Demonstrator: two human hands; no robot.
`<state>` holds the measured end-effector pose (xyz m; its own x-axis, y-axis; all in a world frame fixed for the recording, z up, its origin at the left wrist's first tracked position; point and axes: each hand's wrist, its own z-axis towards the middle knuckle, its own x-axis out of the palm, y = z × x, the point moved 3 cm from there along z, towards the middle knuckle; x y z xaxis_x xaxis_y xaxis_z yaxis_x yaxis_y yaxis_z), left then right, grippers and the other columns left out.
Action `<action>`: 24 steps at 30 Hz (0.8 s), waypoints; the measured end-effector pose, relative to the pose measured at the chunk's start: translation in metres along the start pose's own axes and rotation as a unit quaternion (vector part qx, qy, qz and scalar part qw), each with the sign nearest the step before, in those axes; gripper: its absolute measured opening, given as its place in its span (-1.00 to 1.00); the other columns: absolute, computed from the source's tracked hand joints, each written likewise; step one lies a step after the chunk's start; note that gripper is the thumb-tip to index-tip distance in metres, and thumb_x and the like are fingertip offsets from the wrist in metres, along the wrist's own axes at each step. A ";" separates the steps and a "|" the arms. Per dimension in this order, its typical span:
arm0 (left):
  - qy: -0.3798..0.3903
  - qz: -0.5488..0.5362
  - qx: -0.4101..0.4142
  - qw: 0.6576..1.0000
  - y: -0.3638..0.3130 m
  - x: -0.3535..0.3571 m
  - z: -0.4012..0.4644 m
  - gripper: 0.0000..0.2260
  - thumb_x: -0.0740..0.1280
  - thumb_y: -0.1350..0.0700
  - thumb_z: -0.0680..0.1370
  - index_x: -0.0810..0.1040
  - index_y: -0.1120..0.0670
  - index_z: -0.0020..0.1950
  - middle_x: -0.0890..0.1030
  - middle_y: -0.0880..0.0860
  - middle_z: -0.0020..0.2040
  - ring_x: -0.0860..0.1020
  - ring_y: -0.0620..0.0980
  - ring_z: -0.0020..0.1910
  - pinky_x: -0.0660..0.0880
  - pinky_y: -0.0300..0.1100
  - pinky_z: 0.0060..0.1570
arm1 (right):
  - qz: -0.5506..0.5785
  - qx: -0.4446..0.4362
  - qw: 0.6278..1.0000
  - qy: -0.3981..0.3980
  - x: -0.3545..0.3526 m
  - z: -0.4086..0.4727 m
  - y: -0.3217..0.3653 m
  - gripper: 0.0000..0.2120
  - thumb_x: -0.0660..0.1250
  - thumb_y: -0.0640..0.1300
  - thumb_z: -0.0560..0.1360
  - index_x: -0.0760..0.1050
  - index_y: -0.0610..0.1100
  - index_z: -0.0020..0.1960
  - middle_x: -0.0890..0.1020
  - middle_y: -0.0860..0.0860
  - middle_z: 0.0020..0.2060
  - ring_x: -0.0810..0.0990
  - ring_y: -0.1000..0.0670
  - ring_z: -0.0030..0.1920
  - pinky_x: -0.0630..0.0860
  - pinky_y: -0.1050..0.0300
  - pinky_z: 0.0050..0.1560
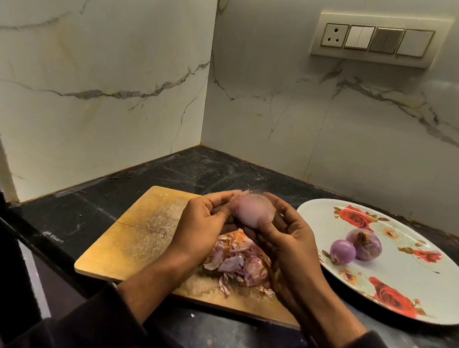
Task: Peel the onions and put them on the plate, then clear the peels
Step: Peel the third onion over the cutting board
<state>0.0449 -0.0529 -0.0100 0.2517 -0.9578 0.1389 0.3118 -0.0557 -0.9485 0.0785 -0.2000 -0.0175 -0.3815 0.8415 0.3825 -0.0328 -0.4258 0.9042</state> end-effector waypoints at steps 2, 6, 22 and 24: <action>0.005 0.001 0.005 1.000 0.000 0.000 0.000 -0.77 0.32 0.18 0.61 0.64 0.08 0.24 0.72 0.01 0.08 0.69 -0.04 0.08 0.65 -0.16 0.00 | 0.004 -0.001 1.000 -0.005 -0.001 0.001 -0.002 -0.57 0.41 -0.22 0.43 0.54 -0.11 0.30 0.66 -0.16 0.20 0.70 -0.17 0.15 0.68 0.00 0.03; 0.005 0.037 0.026 0.999 0.000 0.000 0.000 -0.77 0.30 0.23 0.63 0.62 0.07 0.25 0.72 -0.04 0.06 0.69 -0.11 0.07 0.63 -0.21 0.00 | -0.003 -0.007 1.000 -0.008 -0.002 0.002 -0.002 -0.52 0.44 -0.18 0.37 0.54 -0.08 0.30 0.66 -0.14 0.21 0.69 -0.15 0.17 0.65 -0.11 0.13; -0.041 0.198 0.111 0.973 -0.007 -0.003 -0.005 -0.75 0.35 0.27 0.60 0.64 0.05 0.24 0.63 -0.26 -0.07 0.62 -0.36 -0.03 0.56 -0.41 -0.05 | -0.290 -0.123 0.949 -0.027 0.000 -0.004 0.000 -0.43 0.65 -0.11 0.32 0.57 0.14 0.27 0.67 0.07 0.12 0.71 0.01 0.04 0.69 -0.04 0.01; -0.049 0.204 0.118 0.971 -0.007 -0.003 -0.005 -0.75 0.36 0.27 0.59 0.64 0.06 0.23 0.64 -0.24 -0.06 0.62 -0.37 -0.03 0.55 -0.43 -0.07 | -0.282 -0.120 0.952 -0.025 0.001 -0.003 0.001 -0.43 0.65 -0.13 0.32 0.58 0.10 0.28 0.68 0.04 0.11 0.72 0.00 0.02 0.69 -0.05 0.01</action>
<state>0.0374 -0.0506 -0.0051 0.4808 -0.8544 -0.1969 0.3657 0.3995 -0.8406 0.0750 -0.2008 -0.0170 -0.1966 0.9710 -0.1361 -0.4318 0.0389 0.9011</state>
